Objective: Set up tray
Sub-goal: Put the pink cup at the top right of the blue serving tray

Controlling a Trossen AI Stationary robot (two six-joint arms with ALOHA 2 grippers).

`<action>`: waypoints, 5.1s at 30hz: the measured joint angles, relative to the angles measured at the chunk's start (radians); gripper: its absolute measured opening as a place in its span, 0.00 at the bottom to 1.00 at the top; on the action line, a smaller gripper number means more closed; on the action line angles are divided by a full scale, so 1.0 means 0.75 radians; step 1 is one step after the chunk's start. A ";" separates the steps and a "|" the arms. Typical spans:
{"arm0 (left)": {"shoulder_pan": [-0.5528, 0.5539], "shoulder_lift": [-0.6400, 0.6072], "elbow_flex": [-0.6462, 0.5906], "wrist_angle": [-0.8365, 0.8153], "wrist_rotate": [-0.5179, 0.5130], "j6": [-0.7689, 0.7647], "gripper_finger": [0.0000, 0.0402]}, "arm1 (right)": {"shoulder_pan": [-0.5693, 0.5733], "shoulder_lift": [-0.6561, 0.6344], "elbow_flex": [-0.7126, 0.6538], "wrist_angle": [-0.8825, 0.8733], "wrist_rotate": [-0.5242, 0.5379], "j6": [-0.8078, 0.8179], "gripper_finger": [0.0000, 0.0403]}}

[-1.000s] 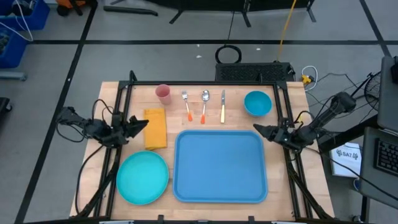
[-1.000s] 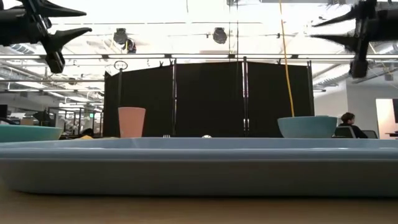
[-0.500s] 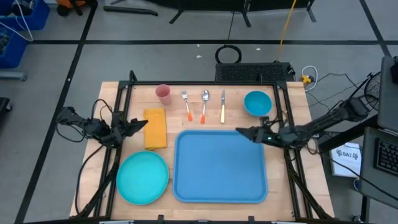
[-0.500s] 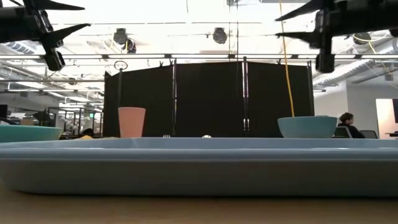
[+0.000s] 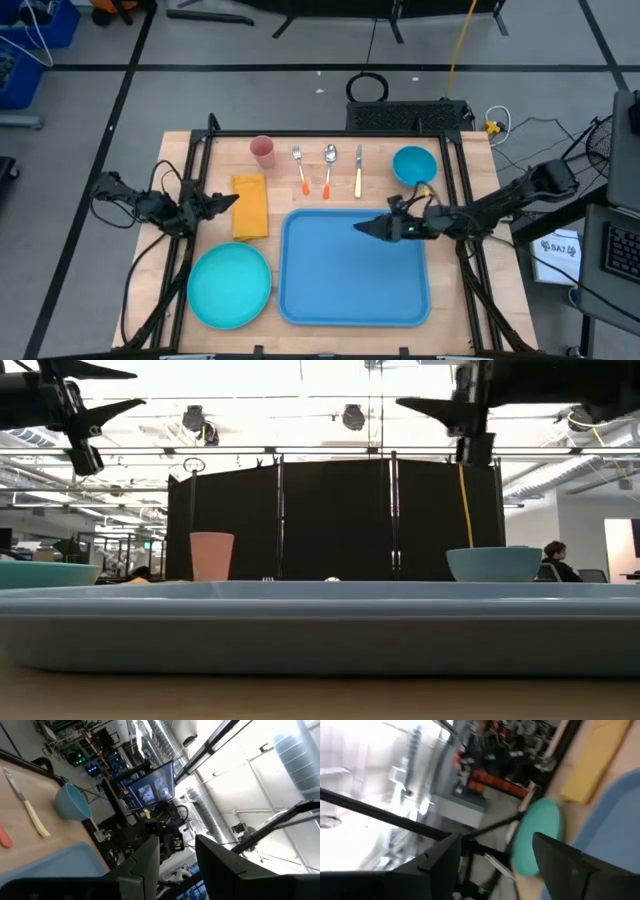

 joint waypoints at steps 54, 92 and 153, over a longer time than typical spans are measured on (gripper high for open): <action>0.056 -0.001 0.079 -0.193 -0.312 0.134 0.32 | -0.614 0.775 1.254 -1.036 -0.522 -1.110 0.63; 1.306 1.420 1.128 -1.270 0.896 0.606 0.32 | -0.358 0.694 0.713 -0.515 -0.478 -0.583 0.63; 1.546 2.066 1.421 -1.548 0.791 1.112 0.03 | -0.331 0.686 0.652 -0.438 -0.438 -0.498 0.63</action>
